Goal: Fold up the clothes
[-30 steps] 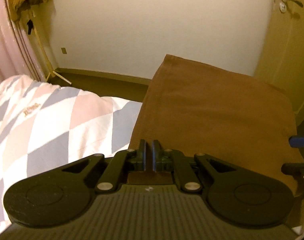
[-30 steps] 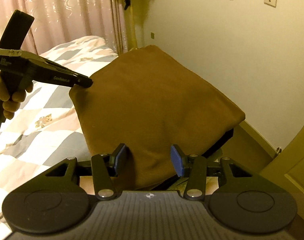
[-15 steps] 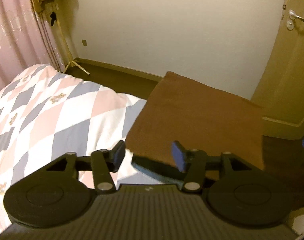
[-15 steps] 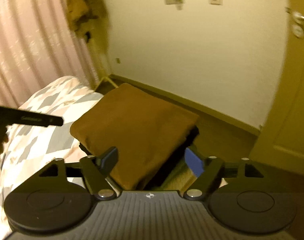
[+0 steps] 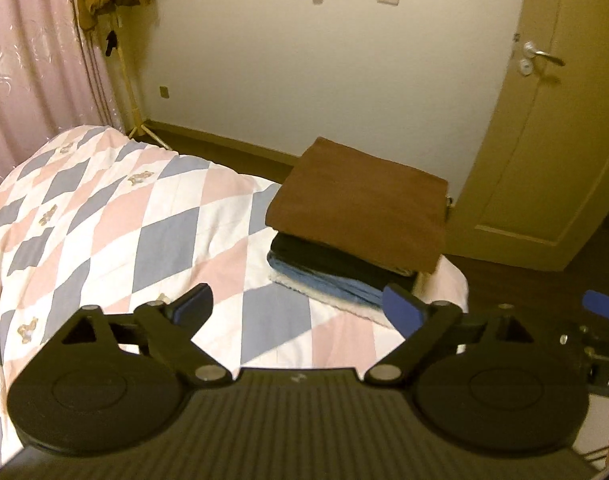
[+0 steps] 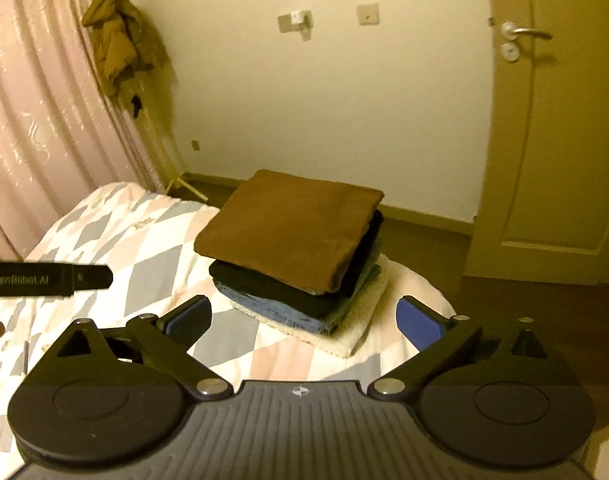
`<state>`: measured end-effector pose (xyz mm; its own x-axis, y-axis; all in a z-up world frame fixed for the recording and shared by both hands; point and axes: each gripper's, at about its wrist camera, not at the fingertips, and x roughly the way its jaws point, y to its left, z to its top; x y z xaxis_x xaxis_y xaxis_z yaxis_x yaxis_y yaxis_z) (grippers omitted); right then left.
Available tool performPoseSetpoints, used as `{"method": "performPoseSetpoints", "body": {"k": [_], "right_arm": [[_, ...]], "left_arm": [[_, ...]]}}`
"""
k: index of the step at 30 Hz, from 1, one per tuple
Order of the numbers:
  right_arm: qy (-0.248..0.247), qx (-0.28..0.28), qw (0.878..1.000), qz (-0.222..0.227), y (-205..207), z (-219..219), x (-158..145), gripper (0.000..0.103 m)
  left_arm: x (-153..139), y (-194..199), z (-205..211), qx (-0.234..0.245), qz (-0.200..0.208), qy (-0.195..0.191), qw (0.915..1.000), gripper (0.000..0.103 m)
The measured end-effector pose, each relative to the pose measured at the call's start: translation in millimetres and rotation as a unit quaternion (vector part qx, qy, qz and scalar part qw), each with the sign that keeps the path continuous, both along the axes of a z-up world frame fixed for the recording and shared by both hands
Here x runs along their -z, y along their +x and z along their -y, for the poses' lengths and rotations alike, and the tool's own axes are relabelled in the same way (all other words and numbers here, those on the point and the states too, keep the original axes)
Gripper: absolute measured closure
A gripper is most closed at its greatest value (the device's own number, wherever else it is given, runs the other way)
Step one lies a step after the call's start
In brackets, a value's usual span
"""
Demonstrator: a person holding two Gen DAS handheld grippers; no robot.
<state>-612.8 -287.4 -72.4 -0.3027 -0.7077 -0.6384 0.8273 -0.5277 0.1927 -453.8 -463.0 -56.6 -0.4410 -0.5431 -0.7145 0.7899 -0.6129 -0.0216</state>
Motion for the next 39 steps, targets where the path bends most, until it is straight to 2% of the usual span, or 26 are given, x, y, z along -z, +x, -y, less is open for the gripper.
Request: {"method": "performPoseSetpoints", "body": {"k": [2,7,12,19,26,28,33,39], "right_arm": [[0.001,0.005,1.000,-0.001,18,-7,-7,0.000],[-0.005,0.021,1.000,-0.010,55,-33,-20,0.000],[0.010,0.044,0.999,-0.017,75,-51,-25,0.000],[0.033,0.053,0.994,-0.085,100,-50,-22,0.000],[0.090,0.090,0.985,-0.116,115,-32,-10,0.000],[0.092,0.082,0.987,-0.104,116,-29,-6,0.000],[0.086,0.087,0.992,-0.038,103,-26,6,0.000],[0.096,0.094,0.991,-0.013,87,-18,19,0.000]], "left_arm": [[-7,15,-15,0.005,-0.006,-0.010,0.9999,0.001],[-21,45,-47,0.022,-0.017,-0.024,0.9993,0.001],[-24,61,-69,0.025,-0.004,-0.043,0.9988,0.001],[-16,70,-86,0.023,0.006,-0.059,0.9979,0.001],[-7,79,-90,0.012,-0.004,-0.058,0.9983,0.001],[-3,80,-89,0.013,-0.005,-0.051,0.9986,0.001],[6,76,-87,0.022,0.007,-0.039,0.9990,0.001],[25,67,-83,0.017,0.030,-0.040,0.9986,0.001]]}}
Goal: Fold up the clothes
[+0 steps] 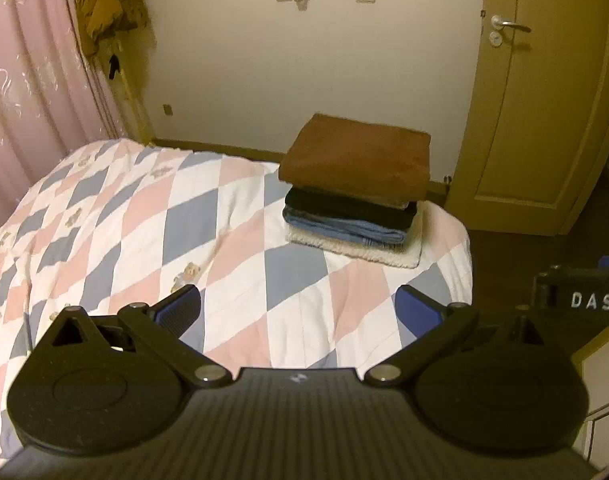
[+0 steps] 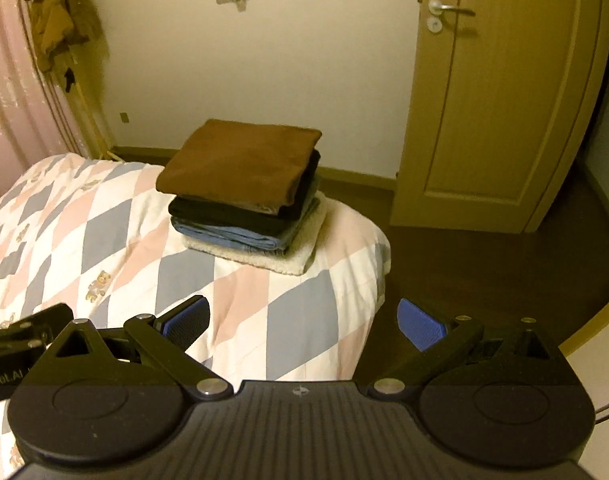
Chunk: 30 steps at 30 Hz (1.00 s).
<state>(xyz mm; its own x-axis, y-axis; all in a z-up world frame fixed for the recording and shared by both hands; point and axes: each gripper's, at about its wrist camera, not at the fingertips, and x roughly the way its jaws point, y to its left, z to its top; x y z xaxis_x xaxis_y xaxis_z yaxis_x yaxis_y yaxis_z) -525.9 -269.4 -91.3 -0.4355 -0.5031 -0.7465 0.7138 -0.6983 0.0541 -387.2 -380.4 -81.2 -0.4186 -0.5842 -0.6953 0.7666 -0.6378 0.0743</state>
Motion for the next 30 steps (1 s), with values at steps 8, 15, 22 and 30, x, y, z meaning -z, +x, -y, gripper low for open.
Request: {"method": "performPoseSetpoints", "body": {"k": [8,15,22,30], "right_arm": [[0.006,-0.022,1.000,-0.009,-23,19,23,0.000],[-0.016,-0.048,0.998,-0.033,-44,41,87,0.000],[-0.044,-0.065,0.995,-0.063,-59,47,165,0.000],[-0.078,-0.093,0.989,-0.080,-57,15,181,0.000]], "left_arm": [[32,-13,16,-0.027,-0.005,0.020,0.9994,0.001],[105,-29,37,-0.041,-0.026,0.002,0.9988,0.001],[192,-43,46,-0.064,-0.041,-0.046,0.9961,0.001],[206,-37,12,-0.096,-0.070,-0.040,0.9921,0.001]]}}
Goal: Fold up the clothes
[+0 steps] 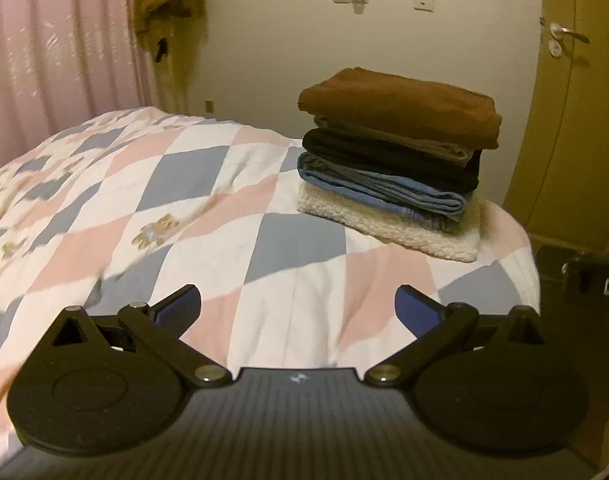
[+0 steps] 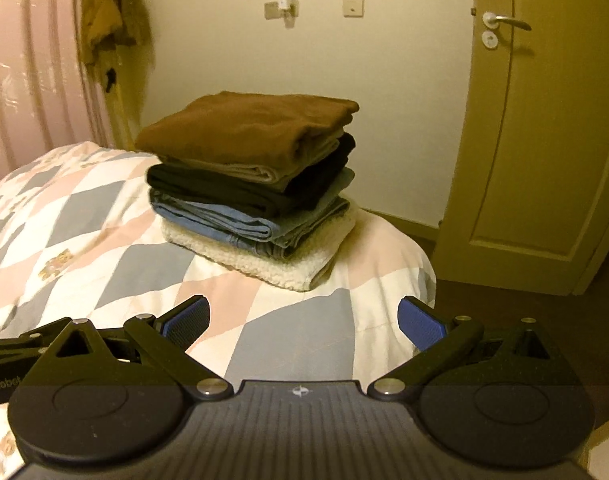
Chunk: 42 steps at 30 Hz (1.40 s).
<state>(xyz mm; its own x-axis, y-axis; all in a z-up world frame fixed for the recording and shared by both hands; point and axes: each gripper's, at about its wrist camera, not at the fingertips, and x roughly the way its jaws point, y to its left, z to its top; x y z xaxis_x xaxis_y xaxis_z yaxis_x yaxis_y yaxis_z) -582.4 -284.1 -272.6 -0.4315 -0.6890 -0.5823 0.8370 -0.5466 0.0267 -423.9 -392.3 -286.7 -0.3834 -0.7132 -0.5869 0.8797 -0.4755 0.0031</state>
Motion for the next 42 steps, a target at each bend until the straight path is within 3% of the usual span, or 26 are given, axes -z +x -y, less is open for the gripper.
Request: {"method": "performPoseSetpoints", "body": {"k": [9,16,31,42], "right_arm": [[-0.029,-0.029,0.999,-0.001,7,-79,-36,0.000],[-0.034,-0.019,0.999,0.000,-5,-136,-50,0.000],[-0.051,0.011,0.999,0.000,-39,-219,-54,0.000],[-0.056,-0.006,0.998,-0.001,-47,-241,-49,0.000]], "left_arm": [[-50,-2,-77,-0.010,0.003,-0.029,0.9995,0.001],[-72,-18,-125,-0.005,0.005,-0.039,0.9992,0.001],[-74,-62,-204,0.035,0.001,-0.030,0.9990,0.001],[-76,-59,-236,0.006,0.017,-0.043,0.9989,0.001]]}}
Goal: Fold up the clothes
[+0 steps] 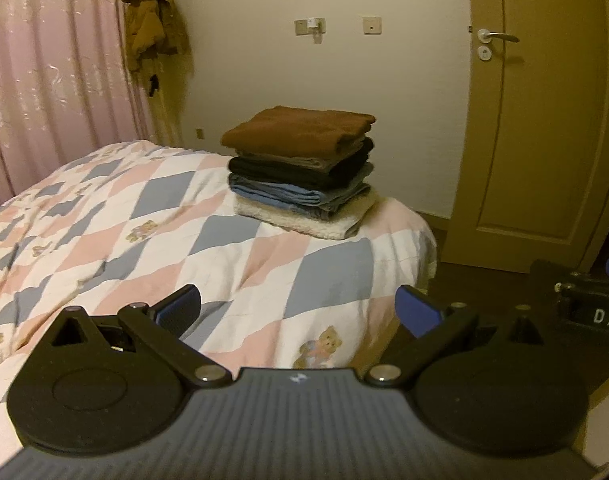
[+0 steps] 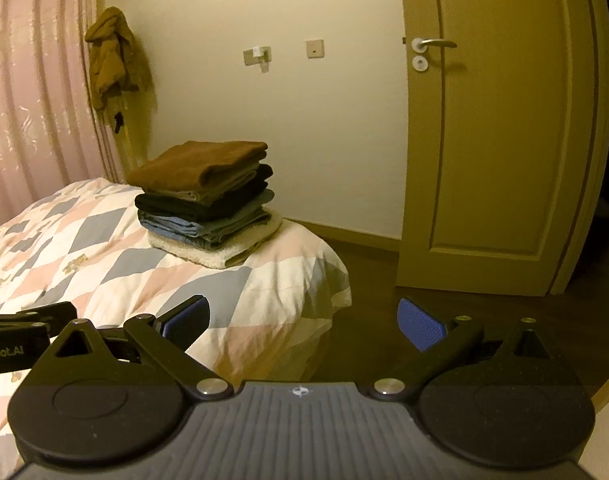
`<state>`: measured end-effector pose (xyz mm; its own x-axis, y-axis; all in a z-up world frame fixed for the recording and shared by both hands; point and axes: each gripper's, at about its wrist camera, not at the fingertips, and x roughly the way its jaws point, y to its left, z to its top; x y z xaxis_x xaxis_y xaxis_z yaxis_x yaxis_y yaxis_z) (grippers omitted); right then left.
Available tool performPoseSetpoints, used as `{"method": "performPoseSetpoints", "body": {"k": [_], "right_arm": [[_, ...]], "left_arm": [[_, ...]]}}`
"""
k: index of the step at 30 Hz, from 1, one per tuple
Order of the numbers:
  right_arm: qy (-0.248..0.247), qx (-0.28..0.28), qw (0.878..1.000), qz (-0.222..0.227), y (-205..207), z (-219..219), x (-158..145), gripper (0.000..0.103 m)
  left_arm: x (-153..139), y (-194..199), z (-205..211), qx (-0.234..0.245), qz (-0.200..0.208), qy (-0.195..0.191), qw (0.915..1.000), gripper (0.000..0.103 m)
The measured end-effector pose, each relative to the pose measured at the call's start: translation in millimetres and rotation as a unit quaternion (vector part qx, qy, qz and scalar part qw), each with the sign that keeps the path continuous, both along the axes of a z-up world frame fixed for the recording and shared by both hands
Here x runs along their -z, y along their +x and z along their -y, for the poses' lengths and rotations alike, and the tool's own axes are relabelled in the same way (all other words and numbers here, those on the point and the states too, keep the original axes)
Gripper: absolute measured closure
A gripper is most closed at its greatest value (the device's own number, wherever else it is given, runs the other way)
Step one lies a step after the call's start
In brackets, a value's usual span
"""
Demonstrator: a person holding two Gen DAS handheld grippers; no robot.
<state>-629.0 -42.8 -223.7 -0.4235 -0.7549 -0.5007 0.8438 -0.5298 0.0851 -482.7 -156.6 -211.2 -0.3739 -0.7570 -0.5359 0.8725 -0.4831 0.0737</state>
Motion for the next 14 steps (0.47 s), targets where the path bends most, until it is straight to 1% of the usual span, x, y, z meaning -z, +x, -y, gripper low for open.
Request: {"method": "performPoseSetpoints", "body": {"k": [8,11,14], "right_arm": [[-0.007,-0.008,1.000,-0.004,-8,-8,-1,0.000],[-0.009,-0.006,1.000,-0.004,-12,-10,-2,0.000],[-0.013,0.000,1.000,-0.002,-18,-13,-2,0.000]], "left_arm": [[-3,3,-7,-0.019,-0.003,-0.005,0.9998,0.001],[-4,1,-7,-0.016,-0.005,-0.006,0.9998,0.001],[-6,-2,-10,-0.007,-0.017,-0.016,0.9997,0.000]]}}
